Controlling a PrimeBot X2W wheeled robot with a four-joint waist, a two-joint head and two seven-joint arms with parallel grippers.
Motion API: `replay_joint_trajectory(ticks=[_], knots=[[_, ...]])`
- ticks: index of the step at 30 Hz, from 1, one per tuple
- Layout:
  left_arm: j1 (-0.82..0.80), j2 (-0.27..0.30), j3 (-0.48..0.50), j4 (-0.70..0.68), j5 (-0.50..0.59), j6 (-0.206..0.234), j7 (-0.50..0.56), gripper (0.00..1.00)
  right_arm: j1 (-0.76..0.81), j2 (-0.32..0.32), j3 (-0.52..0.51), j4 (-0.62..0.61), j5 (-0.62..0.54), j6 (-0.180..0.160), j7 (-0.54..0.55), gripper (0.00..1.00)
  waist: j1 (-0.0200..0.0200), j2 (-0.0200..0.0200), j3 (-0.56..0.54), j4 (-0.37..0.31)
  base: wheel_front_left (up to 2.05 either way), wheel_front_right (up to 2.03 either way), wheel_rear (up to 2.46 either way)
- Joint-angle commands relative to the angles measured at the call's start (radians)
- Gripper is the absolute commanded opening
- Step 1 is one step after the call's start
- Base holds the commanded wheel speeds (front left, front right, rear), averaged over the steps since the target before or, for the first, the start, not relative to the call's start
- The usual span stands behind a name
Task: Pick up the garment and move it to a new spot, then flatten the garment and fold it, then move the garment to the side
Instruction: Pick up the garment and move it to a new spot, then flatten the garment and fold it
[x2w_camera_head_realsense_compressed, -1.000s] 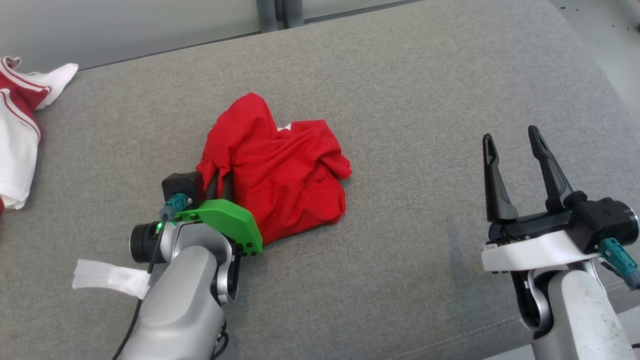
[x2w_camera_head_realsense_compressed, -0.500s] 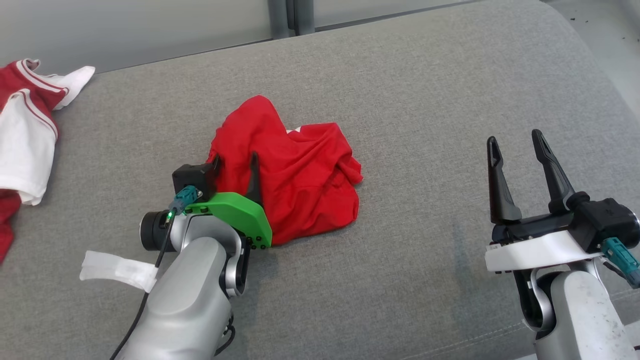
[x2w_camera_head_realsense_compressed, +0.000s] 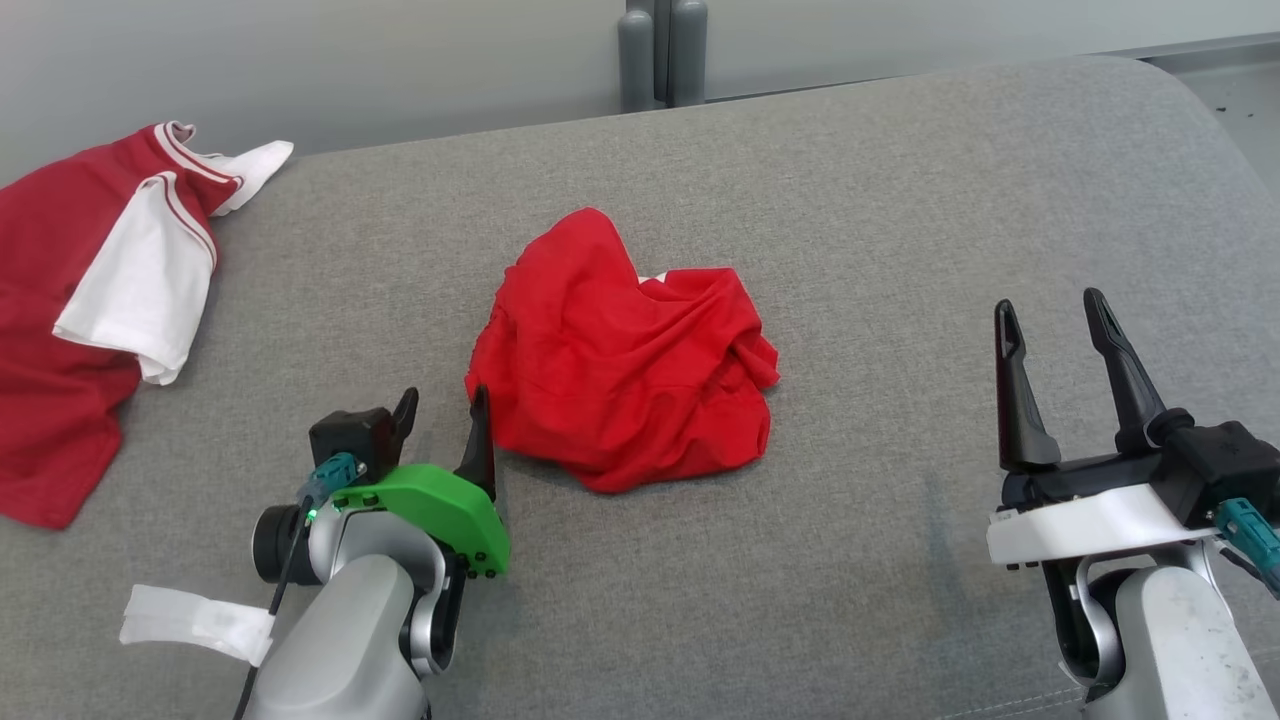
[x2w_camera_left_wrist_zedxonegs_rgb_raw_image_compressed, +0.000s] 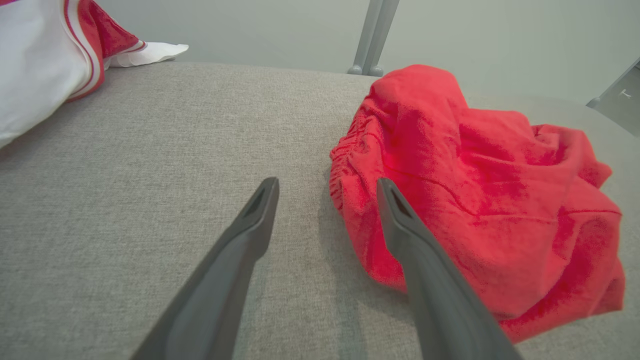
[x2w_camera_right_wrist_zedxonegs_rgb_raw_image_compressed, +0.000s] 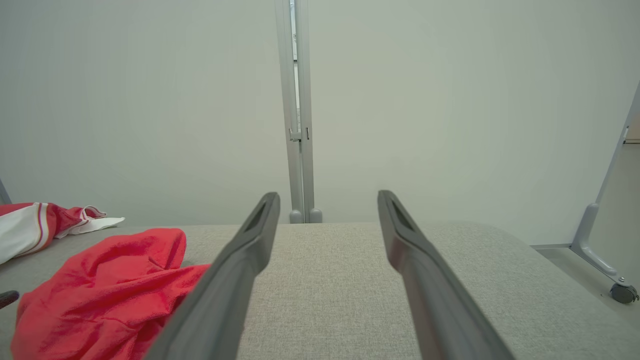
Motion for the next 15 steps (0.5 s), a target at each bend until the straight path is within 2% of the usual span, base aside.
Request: replay_joint_trajectory(ticks=[1,10,15], knots=[[0.020,0.014,-0.005,-0.006,-0.008,-0.008,0.005,1.00,0.014,-0.003,0.000,-0.002,-0.011,0.000,-0.003,1.00,0.0000,-0.0001,-0.010,0.012,0.00,0.00,0.00],[0.033,0.019,-0.024,-0.005,-0.025,-0.064,0.024,1.00,0.000,-0.003,0.013,-0.006,-0.019,0.000,-0.004,1.00,0.0000,-0.0001,0.009,-0.011,0.00,0.00,0.00],[0.012,0.020,-0.013,0.014,-0.037,-0.068,0.018,1.00,-0.005,-0.003,0.012,-0.007,-0.025,0.000,-0.004,1.00,0.0000,-0.0001,0.022,-0.036,0.00,0.00,0.00]])
